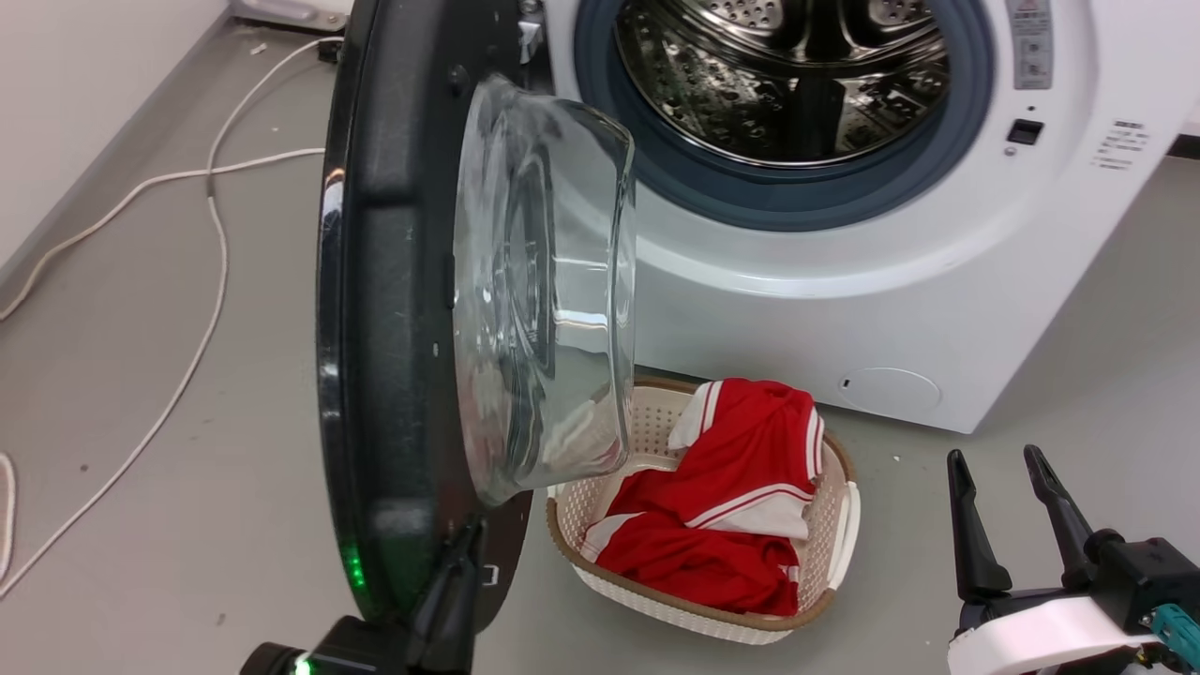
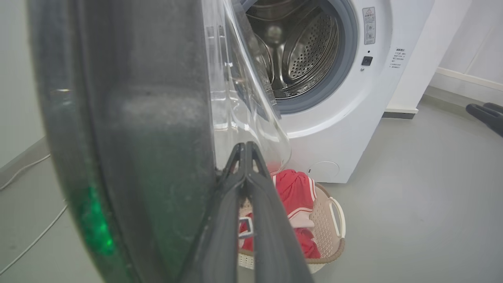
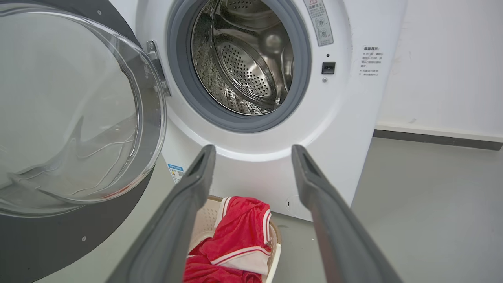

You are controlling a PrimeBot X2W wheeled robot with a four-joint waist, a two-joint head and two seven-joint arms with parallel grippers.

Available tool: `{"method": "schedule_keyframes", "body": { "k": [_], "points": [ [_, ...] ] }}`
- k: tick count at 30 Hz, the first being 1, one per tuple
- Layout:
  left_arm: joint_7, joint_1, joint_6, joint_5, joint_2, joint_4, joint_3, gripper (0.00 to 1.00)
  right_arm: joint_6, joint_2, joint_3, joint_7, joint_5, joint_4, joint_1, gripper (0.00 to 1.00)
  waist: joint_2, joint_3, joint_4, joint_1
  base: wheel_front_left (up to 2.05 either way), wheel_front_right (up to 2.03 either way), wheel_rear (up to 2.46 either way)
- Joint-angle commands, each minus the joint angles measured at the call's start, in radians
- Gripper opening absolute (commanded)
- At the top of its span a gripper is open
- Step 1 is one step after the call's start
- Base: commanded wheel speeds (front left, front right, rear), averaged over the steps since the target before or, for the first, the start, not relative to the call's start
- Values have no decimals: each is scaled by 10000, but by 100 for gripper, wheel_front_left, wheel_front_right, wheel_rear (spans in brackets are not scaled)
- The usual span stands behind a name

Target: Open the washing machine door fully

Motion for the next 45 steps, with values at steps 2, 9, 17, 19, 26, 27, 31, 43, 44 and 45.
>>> {"method": "schedule_keyframes", "body": {
  "k": [2, 9, 17, 19, 26, 27, 31, 43, 44, 45],
  "points": [
    [-80, 38, 146, -91, 133, 62, 286, 0, -7, 16, -1, 18, -16, -57, -25, 100, 0, 42, 193, 0, 0, 0, 0],
    [-457, -235, 313, -510, 329, 479, 1168, 0, -7, 16, 68, 43, -45, -59, -120, 100, 0, 138, 252, 0, 0, 0, 0],
    [-1147, -567, 441, -1285, 654, 1079, 2665, 0, -7, 16, 42, 116, -116, -114, -200, 100, 0, 356, 122, 0, 0, 0, 0],
    [-1240, -731, 386, -1516, 771, 1250, 3021, 0, -7, 16, 12, 155, -126, -145, -252, 100, 0, 438, 107, 0, 0, 0, 0],
    [-1472, -1266, 172, -2343, 1151, 2098, 4228, 0, -7, 16, -6, 228, -135, -244, -367, 100, 0, 723, 49, 0, 0, 0, 0],
    [-1488, -1317, 118, -2447, 1225, 2258, 4370, 0, -7, 16, -1, 246, -131, -267, -378, 100, 0, 763, 31, 0, 0, 0, 0],
    [-1542, -1706, -128, -2842, 1580, 2951, 4904, 0, -7, 16, -23, 272, -156, -324, -438, 100, 0, 945, -9, 0, 0, 0, 0],
    [-1717, -2987, -1005, -3501, 2429, 5212, 5663, 0, -7, 16, -51, 256, -196, -252, -641, 100, 0, 1201, -156, 0, 0, 0, 0],
    [-1726, -3103, -1070, -3510, 2464, 5379, 5650, 0, -7, 16, -51, 255, -201, -243, -647, 100, 0, 1211, -162, 0, 0, 0, 0],
    [-1737, -3192, -1123, -3506, 2489, 5532, 5641, 0, -7, 16, -43, 252, -206, -232, -652, 100, 0, 1212, -171, 0, 0, 0, 0]
  ]
}}
